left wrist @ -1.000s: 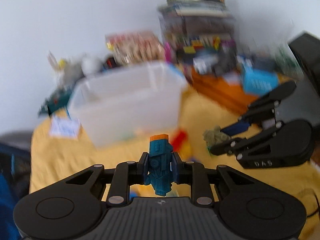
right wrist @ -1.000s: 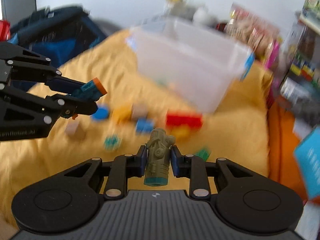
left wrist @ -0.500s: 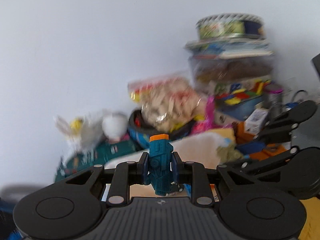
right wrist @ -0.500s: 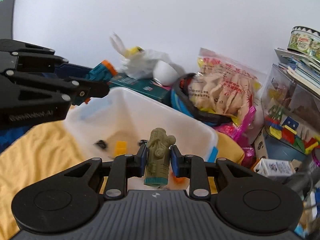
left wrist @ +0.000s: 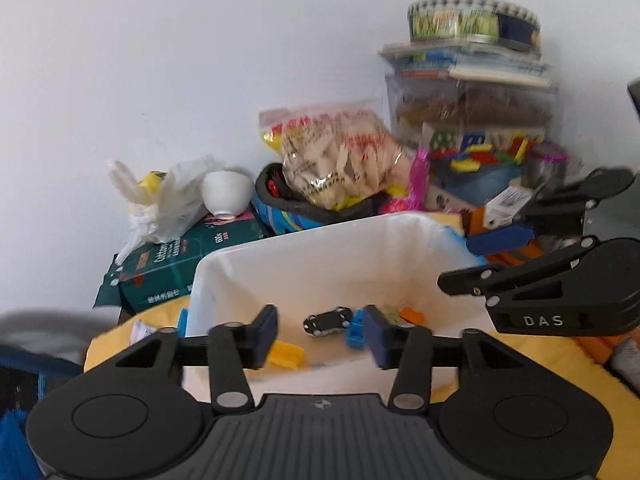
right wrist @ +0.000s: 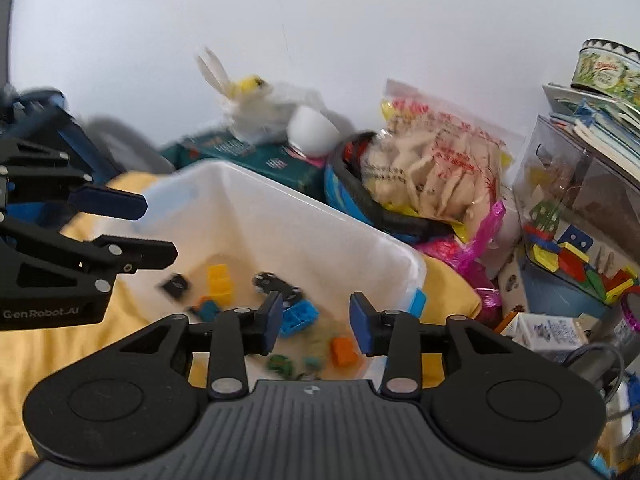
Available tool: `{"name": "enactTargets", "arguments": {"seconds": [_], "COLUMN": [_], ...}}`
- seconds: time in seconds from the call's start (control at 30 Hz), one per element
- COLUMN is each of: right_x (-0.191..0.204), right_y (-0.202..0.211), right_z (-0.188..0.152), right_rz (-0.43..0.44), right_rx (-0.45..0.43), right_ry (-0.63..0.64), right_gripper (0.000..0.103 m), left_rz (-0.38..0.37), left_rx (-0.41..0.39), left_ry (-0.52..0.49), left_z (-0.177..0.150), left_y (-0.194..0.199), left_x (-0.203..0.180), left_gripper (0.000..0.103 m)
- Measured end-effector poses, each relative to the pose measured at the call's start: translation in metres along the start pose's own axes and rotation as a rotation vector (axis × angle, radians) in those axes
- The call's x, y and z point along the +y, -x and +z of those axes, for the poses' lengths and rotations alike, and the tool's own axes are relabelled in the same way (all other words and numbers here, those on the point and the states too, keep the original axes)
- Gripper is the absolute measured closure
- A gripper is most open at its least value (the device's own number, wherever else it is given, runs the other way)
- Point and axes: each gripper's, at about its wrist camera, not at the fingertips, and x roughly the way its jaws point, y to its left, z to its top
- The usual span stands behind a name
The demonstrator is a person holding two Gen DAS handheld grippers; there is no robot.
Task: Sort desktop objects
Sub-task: 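Move both open grippers back from the bin to the table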
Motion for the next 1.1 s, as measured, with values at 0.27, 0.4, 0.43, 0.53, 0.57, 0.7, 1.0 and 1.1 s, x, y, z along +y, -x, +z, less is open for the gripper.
{"name": "enactTargets", "arguments": {"seconds": [0.27,0.4,0.43,0.53,0.57,0.7,1.0,1.1], "right_x": [0.042,0.062,0.065,0.072,0.075,0.079,0.090,0.088], "right_y": [0.051,0.060,0.061,0.067,0.068,0.065,0.074,0.070], "right_z": [-0.105,-0.166,-0.179,-0.199,-0.198,-0.192,-0.202,-0.189], "right_rz": [0.167,0.217,0.219,0.214,0.213,0.201,0.195,0.204], "right_rx": [0.144,0.280,0.316,0.349,0.354,0.355,0.360,0.329], "right_ry": [0.032,-0.026,-0.044,-0.059,-0.036,-0.004,-0.004,-0.023], "right_gripper": [0.058,0.058,0.058,0.058,0.058,0.058,0.058,0.058], "left_rz": [0.029,0.077,0.083,0.071,0.071,0.104,0.010,-0.038], "left_rx": [0.091,0.190,0.217,0.246,0.236,0.195,0.258,0.269], "left_ry": [0.003,-0.094,-0.095,-0.062,-0.053,-0.046,0.037,0.085], "left_z": [-0.116,-0.171,-0.180,-0.195,-0.196,-0.191,-0.203,-0.206], "left_y": [0.077,0.090,0.088,0.080,0.078,0.059,0.058,0.078], "left_x": [-0.033,-0.058,-0.059,-0.056,-0.054,-0.045,-0.048,-0.058], "left_gripper": [0.044,0.044,0.044,0.044,0.044,0.044,0.061,0.061]}}
